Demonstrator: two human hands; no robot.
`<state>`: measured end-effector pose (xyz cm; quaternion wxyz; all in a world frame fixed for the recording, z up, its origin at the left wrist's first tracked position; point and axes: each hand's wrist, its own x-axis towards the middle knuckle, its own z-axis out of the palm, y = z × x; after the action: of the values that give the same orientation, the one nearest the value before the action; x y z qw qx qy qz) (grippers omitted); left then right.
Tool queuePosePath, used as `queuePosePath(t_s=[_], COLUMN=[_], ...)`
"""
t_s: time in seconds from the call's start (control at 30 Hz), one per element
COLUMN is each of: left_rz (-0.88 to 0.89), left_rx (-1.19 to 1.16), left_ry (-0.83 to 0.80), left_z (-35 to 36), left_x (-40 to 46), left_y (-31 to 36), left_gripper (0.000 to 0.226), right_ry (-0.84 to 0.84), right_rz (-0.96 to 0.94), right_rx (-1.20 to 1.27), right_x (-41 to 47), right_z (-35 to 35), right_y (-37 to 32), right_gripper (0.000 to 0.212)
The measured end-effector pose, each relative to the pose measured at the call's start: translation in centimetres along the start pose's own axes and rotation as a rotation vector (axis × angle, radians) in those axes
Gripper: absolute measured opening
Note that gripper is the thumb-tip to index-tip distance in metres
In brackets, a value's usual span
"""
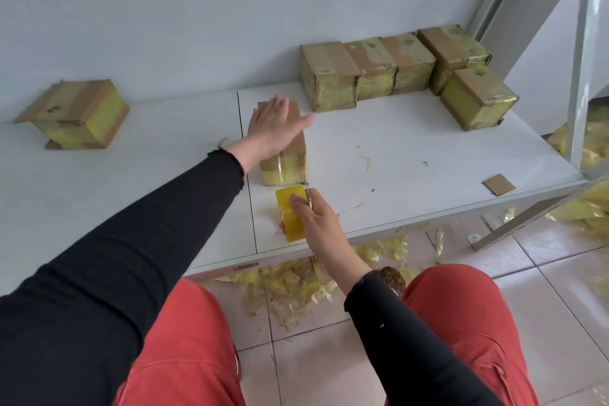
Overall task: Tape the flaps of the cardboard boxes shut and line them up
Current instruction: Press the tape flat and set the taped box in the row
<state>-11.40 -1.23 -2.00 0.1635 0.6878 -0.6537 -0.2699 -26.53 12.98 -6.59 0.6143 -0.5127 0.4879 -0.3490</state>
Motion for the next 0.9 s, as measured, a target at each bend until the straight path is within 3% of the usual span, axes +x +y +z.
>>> queuePosePath(t_s=[0.07,0.1,0.2,0.27,0.37,0.57,0.7,0.83,0.9], left_rz=[0.081,0.132,0.2,0.254,0.312,0.274,0.203,0.113,0.092], left_rx=[-0.461,-0.541,-0.2,0.066,0.215,0.049,-0.097,-0.246,-0.244], left_ry=[-0.074,-0.077,-0.156,-0.205,-0.081,0.11,0.101,0.101,0.149], left_z=[-2.4,-3.1,-4.1,-3.7,-2.8,-4.1,-5.2,-4.0,-3.3], left_x=[-0.7,-1.1,-1.8,-1.9,-1.6,-1.9,-2.6,-2.9,-3.3], left_y=[-1.5,-2.7,-6.6,-8.5,-9.2,-7.5,-5.4,-3.7,-3.4], left_gripper=[0.104,0.109,0.129,0.131,0.122,0.073,0.051,0.058,0.049], right_ry=[-0.02,-0.03,-0.034,-0.004,0.035,0.053,0.049,0.044,0.052], right_rz=[0.002,0.0,0.009,-0.003,-0.013,-0.166,-0.208,-0.181,-0.159], right_rx=[0.002,-0.007,-0.046,-0.153,-0.218,-0.143,-0.021,0.044,0.035], right_x=[0.0,-0.1,0.0,0.2,0.3,0.0,0.0,0.5,0.9], right_z=[-0.3,-0.4,-0.5,-0.5,-0.7,-2.3,-3.9,-5.0,-5.2], right_y=[-0.2,-0.3,-0.5,-0.5,-0.6,-3.8,-6.8,-9.2,-9.9], right_gripper=[0.036,0.035,0.031,0.035,0.033,0.039,0.022,0.03,0.035])
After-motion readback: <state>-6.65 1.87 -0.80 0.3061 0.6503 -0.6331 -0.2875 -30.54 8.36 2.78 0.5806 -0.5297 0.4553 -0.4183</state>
